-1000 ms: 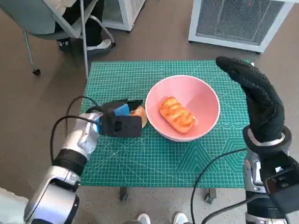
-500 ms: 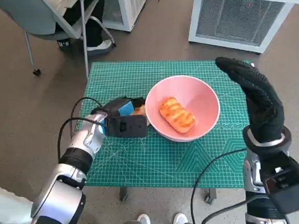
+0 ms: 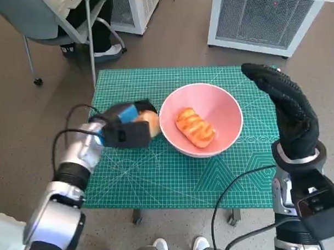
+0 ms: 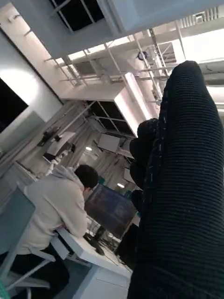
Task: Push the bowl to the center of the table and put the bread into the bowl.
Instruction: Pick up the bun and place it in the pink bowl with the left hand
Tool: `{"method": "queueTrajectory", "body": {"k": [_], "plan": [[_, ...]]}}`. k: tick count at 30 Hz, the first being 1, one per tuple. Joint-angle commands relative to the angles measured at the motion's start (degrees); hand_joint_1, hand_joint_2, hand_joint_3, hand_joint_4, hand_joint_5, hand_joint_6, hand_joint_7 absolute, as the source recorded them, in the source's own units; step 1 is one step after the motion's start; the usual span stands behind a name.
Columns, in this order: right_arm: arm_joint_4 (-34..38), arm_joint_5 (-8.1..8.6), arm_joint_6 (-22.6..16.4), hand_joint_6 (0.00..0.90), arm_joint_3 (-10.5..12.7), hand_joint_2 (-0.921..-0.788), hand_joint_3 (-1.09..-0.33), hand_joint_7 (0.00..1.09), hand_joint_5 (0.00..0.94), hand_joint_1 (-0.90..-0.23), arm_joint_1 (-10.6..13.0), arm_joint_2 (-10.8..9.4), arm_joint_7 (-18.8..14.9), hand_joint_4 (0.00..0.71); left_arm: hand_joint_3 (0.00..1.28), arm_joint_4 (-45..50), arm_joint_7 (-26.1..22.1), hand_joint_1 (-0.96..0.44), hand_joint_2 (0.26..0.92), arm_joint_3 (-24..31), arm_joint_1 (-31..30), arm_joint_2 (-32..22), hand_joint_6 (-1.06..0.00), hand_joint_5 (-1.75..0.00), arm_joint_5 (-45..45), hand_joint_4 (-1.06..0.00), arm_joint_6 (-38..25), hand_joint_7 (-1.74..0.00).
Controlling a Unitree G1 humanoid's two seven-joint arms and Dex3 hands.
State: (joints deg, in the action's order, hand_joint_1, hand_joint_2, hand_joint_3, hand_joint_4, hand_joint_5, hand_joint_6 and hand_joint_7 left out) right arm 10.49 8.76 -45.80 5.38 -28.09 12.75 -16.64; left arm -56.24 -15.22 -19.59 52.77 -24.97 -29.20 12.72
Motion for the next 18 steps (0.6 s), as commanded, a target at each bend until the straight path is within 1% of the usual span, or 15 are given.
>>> {"method": "queueTrajectory", "body": {"k": [1,4,7,11,16,18], "plan": [[0.82,-0.44,0.1,-0.001,-0.08,-0.921,-0.697,0.7,0.003,-0.562,0.79,-0.43,0.33,0.313,0.15,8.37,3.15,0.0,0.921,2.48,1.39,-3.33,-0.53,-1.29,-0.33,-0.6,-1.8,-1.23],[1.23,-0.54,-0.14,-0.001,-0.09,-0.921,-0.698,0.7,0.003,-0.557,0.59,-0.57,0.42,0.313,0.13,13.43,5.33,0.0,0.921,3.36,0.73,-4.4,-0.55,-1.27,-1.4,-0.63,-3.33,-1.21],[1.76,-0.86,-0.5,-0.001,-0.12,-0.921,-0.699,0.7,0.002,-0.555,0.3,-0.81,0.62,0.313,0.11,20.66,8.42,0.0,0.92,4.05,-0.56,-5.37,-0.57,-1.24,-3.58,-0.66,-5.27,-1.18],[2.2,-1.11,-0.77,-0.001,-0.18,-0.921,-0.7,0.7,0.002,-0.554,-0.05,-1.03,0.84,0.312,0.09,28.74,10.66,0.0,0.92,4.75,-2.44,-5.5,-0.59,-1.21,-5.52,-0.68,-7.21,-1.16],[2.2,-1.28,-0.94,-0.001,-0.18,-0.921,-0.7,0.7,0.002,-0.557,-0.18,-1.23,1.06,0.313,0.06,37.87,10.98,0.0,0.92,5.25,-4.61,-4.81,-0.62,-1.16,-5.93,-0.71,-7.91,-1.16],[2.13,-1.26,-0.96,-0.001,-0.22,-0.921,-0.7,0.7,0.002,-0.559,-0.22,-1.33,1.08,0.313,0.06,40.64,10.18,0.0,0.92,5.14,-5.19,-4.45,-0.62,-1.14,-5.12,-0.72,-6.72,-1.16]]}}
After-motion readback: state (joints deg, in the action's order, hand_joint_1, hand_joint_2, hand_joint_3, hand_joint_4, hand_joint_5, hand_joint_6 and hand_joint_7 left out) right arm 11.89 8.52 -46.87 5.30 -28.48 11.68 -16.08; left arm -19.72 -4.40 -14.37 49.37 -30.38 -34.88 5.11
